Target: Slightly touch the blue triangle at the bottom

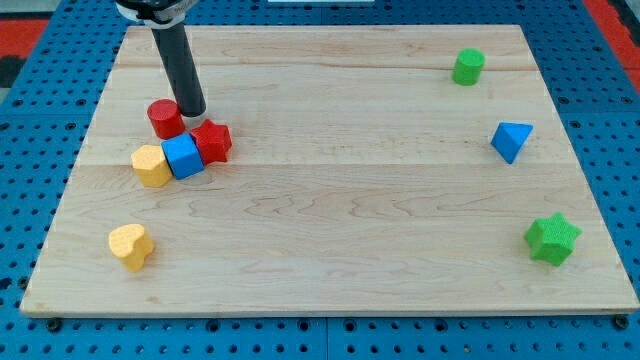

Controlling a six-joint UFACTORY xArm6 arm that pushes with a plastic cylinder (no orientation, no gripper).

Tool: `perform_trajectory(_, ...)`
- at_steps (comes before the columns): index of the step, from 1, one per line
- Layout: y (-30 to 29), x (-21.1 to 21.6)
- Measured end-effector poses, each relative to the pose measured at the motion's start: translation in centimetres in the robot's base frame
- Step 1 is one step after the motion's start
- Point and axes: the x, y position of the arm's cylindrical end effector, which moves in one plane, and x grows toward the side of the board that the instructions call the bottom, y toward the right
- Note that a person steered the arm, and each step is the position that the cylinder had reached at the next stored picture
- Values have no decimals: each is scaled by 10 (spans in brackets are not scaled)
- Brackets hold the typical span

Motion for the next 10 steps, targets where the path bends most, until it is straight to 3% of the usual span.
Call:
perform_trajectory(1,0,0)
perform_trajectory(2,49,-16)
perform_trajectory(3,181,-24)
perform_trajectory(4,297,-4)
perform_trajectory(5,387,5)
perform_trajectory(7,456,16)
perform_trajectory(8,462,82)
perform_trajectory(10,439,83)
